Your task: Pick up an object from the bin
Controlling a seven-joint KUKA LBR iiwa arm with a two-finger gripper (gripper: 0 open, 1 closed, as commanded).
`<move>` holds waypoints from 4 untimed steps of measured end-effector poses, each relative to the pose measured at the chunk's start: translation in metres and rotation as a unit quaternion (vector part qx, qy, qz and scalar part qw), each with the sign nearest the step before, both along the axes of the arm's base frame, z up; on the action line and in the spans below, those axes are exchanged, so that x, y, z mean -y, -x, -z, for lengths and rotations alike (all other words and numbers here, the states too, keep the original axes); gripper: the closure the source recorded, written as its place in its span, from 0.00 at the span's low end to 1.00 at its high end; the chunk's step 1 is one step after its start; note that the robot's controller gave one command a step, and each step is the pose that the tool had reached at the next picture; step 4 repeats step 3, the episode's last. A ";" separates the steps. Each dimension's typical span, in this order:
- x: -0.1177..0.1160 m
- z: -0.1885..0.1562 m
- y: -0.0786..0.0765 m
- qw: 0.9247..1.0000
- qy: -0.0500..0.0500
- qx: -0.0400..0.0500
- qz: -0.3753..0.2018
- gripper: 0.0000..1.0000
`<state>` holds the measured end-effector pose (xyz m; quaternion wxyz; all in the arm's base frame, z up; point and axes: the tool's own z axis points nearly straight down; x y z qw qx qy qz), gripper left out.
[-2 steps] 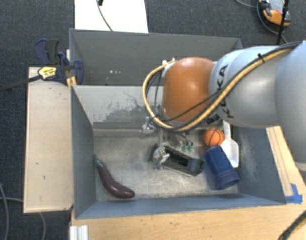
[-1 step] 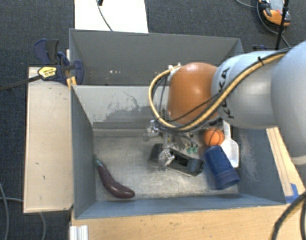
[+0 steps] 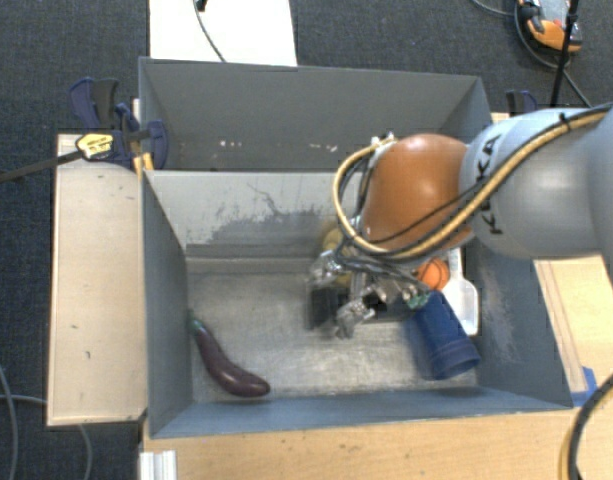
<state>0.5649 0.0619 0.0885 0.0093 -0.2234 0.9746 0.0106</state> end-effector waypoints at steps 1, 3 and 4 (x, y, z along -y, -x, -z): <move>0.000 0.000 0.000 1.000 0.000 0.000 0.000 1.00; 0.007 -0.128 -0.018 1.000 0.011 -0.005 -0.008 1.00; 0.007 -0.128 -0.018 1.000 0.011 -0.005 -0.008 1.00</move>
Offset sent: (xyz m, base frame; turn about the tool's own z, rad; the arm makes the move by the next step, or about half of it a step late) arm 0.0171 -0.0089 0.1276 -0.0209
